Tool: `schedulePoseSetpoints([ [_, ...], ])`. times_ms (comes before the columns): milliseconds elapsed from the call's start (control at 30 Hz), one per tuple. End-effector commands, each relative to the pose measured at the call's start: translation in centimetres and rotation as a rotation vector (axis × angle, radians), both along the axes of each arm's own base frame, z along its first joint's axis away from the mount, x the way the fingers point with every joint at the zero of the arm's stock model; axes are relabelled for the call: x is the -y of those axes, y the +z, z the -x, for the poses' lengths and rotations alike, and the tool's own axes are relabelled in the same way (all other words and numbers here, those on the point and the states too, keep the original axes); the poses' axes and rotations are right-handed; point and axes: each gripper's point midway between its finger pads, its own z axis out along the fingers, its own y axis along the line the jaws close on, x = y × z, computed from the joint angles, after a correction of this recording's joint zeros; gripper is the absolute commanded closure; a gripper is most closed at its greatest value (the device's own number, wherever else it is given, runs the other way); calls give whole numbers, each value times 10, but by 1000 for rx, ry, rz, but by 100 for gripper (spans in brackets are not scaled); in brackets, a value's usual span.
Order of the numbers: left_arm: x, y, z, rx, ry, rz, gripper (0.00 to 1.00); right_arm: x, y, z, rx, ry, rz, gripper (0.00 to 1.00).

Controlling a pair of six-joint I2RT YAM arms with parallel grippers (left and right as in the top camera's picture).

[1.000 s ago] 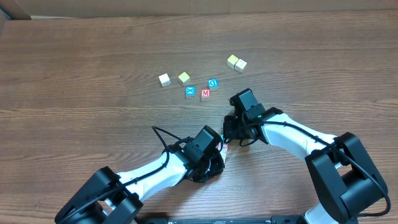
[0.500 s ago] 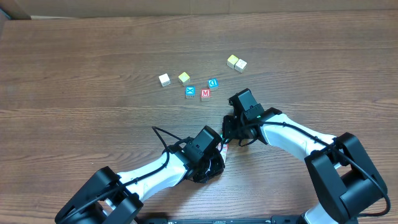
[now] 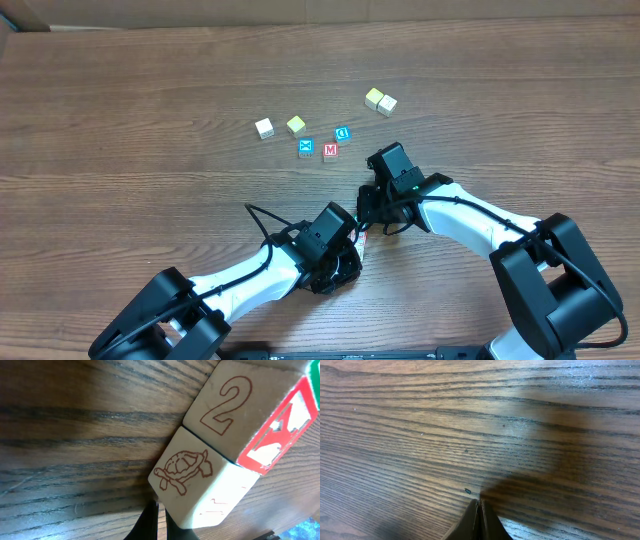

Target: Flip 3 blocks

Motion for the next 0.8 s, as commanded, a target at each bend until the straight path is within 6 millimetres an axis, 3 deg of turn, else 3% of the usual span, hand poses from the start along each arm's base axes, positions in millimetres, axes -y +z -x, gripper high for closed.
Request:
schedulePoseSetpoints([
  [0, -3, -2, -25, 90, 58, -36, 96, -23, -9, 42, -124, 99, -53, 96],
  [767, -1, -1, -26, 99, 55, -28, 96, -26, -9, 45, -124, 114, -52, 96],
])
